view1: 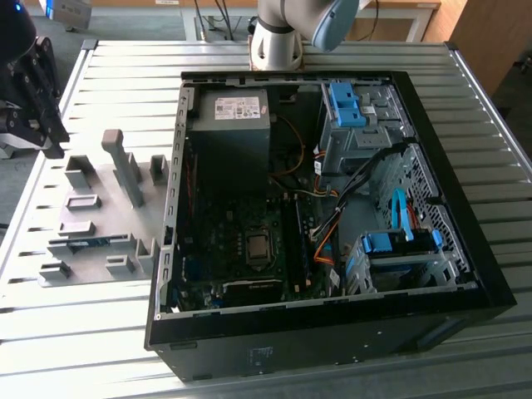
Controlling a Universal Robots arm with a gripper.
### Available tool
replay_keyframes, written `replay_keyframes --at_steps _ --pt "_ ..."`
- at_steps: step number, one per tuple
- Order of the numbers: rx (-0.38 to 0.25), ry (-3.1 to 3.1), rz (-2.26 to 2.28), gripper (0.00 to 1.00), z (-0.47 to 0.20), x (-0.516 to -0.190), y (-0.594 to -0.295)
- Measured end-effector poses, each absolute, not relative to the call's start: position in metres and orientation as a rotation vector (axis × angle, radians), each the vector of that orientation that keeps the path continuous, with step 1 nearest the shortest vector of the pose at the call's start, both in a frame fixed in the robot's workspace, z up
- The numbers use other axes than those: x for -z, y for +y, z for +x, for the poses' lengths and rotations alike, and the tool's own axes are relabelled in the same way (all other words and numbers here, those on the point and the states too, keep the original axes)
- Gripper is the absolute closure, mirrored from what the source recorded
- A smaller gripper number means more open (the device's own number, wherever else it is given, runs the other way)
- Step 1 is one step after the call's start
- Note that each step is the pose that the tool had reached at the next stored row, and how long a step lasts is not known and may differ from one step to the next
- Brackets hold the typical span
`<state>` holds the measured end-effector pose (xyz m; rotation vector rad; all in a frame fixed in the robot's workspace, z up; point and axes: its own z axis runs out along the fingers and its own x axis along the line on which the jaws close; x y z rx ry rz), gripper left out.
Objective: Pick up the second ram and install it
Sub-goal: 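Pick up the second ram and move it above second insertion slot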
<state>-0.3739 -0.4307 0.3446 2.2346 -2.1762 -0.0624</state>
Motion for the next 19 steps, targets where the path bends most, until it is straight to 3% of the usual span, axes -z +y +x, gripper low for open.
replay_keyframes --at_steps 19 --pt "0.059 -2.188 2.220 0.68 -0.3739 -0.3404 -0.4307"
